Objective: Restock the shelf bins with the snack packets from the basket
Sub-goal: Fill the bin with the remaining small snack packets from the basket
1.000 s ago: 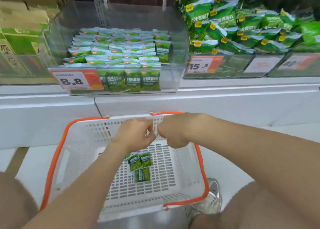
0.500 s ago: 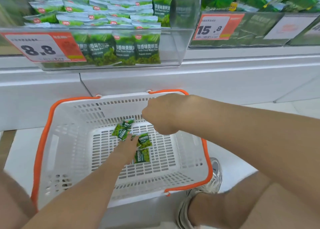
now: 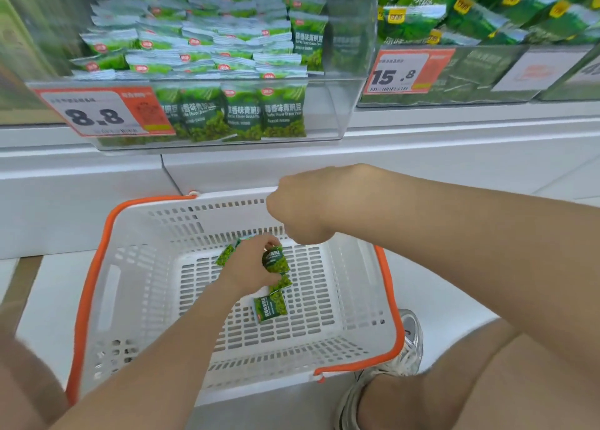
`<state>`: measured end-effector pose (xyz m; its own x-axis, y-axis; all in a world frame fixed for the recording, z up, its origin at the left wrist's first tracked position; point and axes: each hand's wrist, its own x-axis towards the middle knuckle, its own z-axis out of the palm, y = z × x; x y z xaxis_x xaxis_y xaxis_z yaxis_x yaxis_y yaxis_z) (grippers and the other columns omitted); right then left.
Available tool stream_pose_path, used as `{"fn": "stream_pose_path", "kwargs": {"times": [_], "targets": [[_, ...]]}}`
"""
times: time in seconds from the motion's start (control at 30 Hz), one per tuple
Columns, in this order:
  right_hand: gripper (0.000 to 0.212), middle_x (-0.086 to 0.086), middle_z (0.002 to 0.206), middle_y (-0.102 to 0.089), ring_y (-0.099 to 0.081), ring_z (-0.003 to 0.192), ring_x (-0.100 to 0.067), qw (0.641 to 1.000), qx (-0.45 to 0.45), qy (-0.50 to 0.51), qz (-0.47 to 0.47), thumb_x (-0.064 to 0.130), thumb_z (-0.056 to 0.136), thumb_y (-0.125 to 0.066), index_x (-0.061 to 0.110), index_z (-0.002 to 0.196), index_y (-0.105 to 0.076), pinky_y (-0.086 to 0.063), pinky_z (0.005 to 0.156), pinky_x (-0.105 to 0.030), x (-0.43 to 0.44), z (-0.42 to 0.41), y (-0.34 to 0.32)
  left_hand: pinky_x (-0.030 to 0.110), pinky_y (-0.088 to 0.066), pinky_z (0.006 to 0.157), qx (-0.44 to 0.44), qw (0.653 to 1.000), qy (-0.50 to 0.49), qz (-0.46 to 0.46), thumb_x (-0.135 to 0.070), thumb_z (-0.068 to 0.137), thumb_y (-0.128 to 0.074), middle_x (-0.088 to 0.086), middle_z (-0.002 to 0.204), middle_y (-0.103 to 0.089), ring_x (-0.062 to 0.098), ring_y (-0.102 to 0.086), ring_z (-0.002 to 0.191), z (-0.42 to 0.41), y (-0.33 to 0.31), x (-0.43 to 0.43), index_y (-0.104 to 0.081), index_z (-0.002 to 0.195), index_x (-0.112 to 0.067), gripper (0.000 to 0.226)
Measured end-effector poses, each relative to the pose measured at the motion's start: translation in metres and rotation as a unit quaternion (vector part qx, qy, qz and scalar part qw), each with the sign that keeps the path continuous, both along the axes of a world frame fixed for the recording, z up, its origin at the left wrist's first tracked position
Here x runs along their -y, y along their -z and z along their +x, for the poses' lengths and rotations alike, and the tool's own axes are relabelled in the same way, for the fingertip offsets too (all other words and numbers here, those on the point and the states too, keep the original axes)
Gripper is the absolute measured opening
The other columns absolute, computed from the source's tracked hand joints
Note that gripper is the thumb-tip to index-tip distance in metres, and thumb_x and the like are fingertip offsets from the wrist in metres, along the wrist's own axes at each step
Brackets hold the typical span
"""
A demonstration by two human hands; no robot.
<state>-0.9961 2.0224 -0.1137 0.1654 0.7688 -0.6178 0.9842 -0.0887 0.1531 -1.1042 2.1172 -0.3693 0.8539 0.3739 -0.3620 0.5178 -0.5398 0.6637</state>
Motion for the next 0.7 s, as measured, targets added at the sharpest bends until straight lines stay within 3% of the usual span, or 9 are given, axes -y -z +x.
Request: {"fn": "stream_pose_path", "kwargs": {"times": [0.07, 0.13, 0.2, 0.33, 0.4, 0.47, 0.57, 0.63, 0.7], "targets": [[0.012, -0.002, 0.086, -0.051, -0.044, 0.059, -0.015, 1.0, 0.0, 0.021, 0.02, 0.015, 0.104, -0.05, 0.013, 0.094, -0.055, -0.031, 0.047, -0.028, -0.002, 0.003, -0.005, 0.012, -0.043, 0.061, 0.052, 0.999, 0.0, -0.001, -0.024, 0.075, -0.093, -0.016, 0.1, -0.057, 0.007, -0.059, 0.075, 0.011, -0.036, 0.005, -0.055, 0.125, -0.03, 0.063], [0.014, -0.002, 0.083, -0.046, -0.045, 0.062, -0.015, 0.996, 0.0, 0.066, 0.052, 0.012, 0.103, -0.053, 0.012, 0.089, -0.053, -0.031, 0.048, -0.028, -0.001, 0.01, -0.007, 0.01, -0.043, 0.054, 0.097, 0.995, -0.005, -0.006, -0.025, 0.073, -0.095, -0.022, 0.093, -0.054, 0.008, -0.064, 0.073, 0.02, -0.074, 0.01, -0.051, 0.117, -0.039, 0.064], [0.009, -0.003, 0.081, -0.041, -0.051, 0.068, -0.018, 0.987, -0.002, 0.125, 0.104, 0.014, 0.102, -0.058, 0.01, 0.094, -0.055, -0.032, 0.049, -0.029, 0.003, 0.018, -0.009, 0.011, -0.043, 0.057, 0.15, 0.989, -0.002, 0.017, -0.028, 0.071, -0.096, -0.023, 0.095, -0.058, 0.005, -0.065, 0.073, 0.025, -0.104, 0.013, -0.052, 0.114, -0.045, 0.065], [0.037, -0.005, 0.065, -0.06, -0.063, 0.062, -0.022, 0.959, -0.083, 0.229, 0.147, 0.037, 0.092, -0.069, 0.009, 0.072, -0.056, -0.046, 0.049, -0.029, 0.015, 0.033, -0.013, 0.026, -0.048, 0.07, 0.248, 0.962, 0.023, 0.109, -0.031, 0.067, -0.095, -0.027, 0.109, -0.06, -0.002, -0.063, 0.088, 0.026, -0.147, 0.012, -0.059, 0.119, -0.042, 0.064], [0.032, -0.01, 0.068, -0.072, -0.073, 0.063, -0.024, 0.926, -0.152, 0.302, 0.165, 0.035, 0.088, -0.075, 0.004, 0.086, -0.067, -0.061, 0.06, -0.034, 0.021, 0.037, -0.014, 0.027, -0.049, 0.071, 0.294, 0.947, 0.031, 0.126, -0.032, 0.064, -0.099, -0.024, 0.114, -0.058, -0.002, -0.061, 0.09, 0.022, -0.167, 0.011, -0.06, 0.122, -0.036, 0.07], [0.035, -0.011, 0.074, -0.071, -0.075, 0.062, -0.021, 0.895, -0.193, 0.345, 0.204, 0.029, 0.084, -0.082, 0.002, 0.099, -0.065, -0.062, 0.061, -0.035, 0.026, 0.041, -0.018, 0.028, -0.053, 0.068, 0.321, 0.938, 0.03, 0.13, -0.04, 0.057, -0.102, -0.02, 0.12, -0.055, 0.002, -0.064, 0.089, 0.017, -0.185, 0.009, -0.06, 0.126, -0.033, 0.081], [0.045, -0.007, 0.089, -0.061, -0.074, 0.061, -0.019, 0.854, -0.254, 0.372, 0.26, 0.024, 0.08, -0.089, 0.008, 0.108, -0.057, -0.061, 0.057, -0.031, 0.036, 0.043, -0.026, 0.025, -0.059, 0.067, 0.31, 0.949, -0.056, -0.004, -0.037, 0.048, -0.105, -0.013, 0.111, -0.065, 0.007, -0.071, 0.082, 0.013, -0.209, 0.008, -0.066, 0.122, -0.032, 0.084], [0.05, -0.01, 0.094, -0.063, -0.077, 0.067, -0.022, 0.819, -0.307, 0.393, 0.284, 0.02, 0.081, -0.09, 0.006, 0.117, -0.057, -0.065, 0.068, -0.037, 0.042, 0.043, -0.033, 0.021, -0.058, 0.068, 0.295, 0.945, -0.096, -0.1, -0.027, 0.049, -0.103, -0.01, 0.085, -0.07, 0.006, -0.067, 0.069, 0.013, -0.217, 0.008, -0.071, 0.103, -0.026, 0.063], [0.048, -0.013, 0.093, -0.07, -0.078, 0.069, -0.024, 0.806, -0.33, 0.398, 0.289, 0.021, 0.083, -0.088, 0.009, 0.117, -0.056, -0.066, 0.074, -0.041, 0.045, 0.043, -0.04, 0.022, -0.056, 0.067, 0.304, 0.936, -0.107, -0.143, -0.021, 0.054, -0.1, -0.001, 0.072, -0.064, 0.012, -0.059, 0.063, 0.013, -0.219, 0.008, -0.072, 0.09, -0.016, 0.047]]}}
